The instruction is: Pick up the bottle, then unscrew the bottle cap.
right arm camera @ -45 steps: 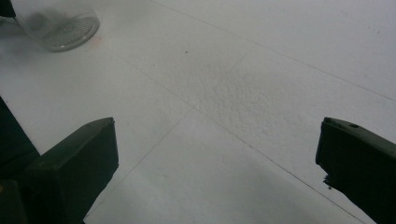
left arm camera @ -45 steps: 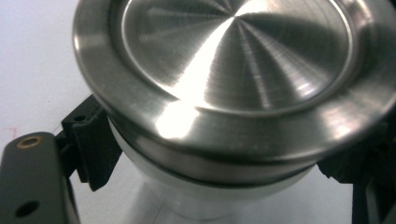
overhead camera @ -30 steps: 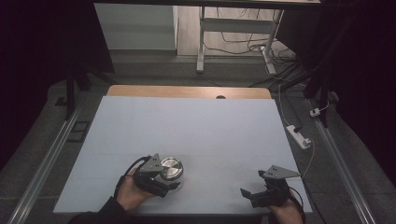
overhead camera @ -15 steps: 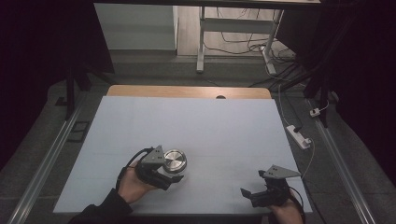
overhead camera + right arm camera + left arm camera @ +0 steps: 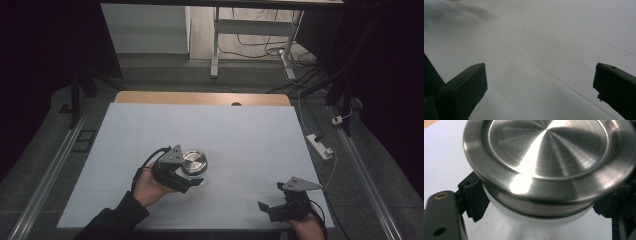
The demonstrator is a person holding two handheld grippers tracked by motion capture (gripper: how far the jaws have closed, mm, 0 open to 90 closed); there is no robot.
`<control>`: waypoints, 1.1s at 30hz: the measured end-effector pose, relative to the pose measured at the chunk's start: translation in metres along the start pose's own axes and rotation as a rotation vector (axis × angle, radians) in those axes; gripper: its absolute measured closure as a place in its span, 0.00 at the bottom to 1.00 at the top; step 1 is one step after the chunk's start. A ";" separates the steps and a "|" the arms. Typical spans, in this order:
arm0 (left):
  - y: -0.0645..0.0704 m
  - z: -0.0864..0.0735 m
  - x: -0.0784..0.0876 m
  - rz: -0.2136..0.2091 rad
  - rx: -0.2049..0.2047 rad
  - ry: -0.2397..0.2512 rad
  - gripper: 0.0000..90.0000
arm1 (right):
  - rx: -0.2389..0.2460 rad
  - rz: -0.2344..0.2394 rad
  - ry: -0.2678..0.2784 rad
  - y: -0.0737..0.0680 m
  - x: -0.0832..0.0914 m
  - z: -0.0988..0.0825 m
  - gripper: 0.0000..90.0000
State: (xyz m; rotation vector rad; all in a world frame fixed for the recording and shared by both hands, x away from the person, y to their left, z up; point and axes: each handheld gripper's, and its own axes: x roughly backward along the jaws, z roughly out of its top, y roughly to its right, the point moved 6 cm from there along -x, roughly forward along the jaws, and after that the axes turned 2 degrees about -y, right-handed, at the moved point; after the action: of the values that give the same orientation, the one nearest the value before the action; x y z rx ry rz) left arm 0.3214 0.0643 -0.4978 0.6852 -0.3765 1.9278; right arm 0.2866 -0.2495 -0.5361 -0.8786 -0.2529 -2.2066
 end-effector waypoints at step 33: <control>-0.009 0.010 -0.006 -0.002 0.015 0.023 0.17 | 0.008 0.044 0.038 -0.013 0.003 0.015 0.00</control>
State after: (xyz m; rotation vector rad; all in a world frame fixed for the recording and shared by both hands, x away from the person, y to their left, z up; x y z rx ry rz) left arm 0.3344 0.0588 -0.4940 0.6721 -0.3471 1.9365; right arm 0.2838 -0.2363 -0.5219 -0.8298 -0.2222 -2.1780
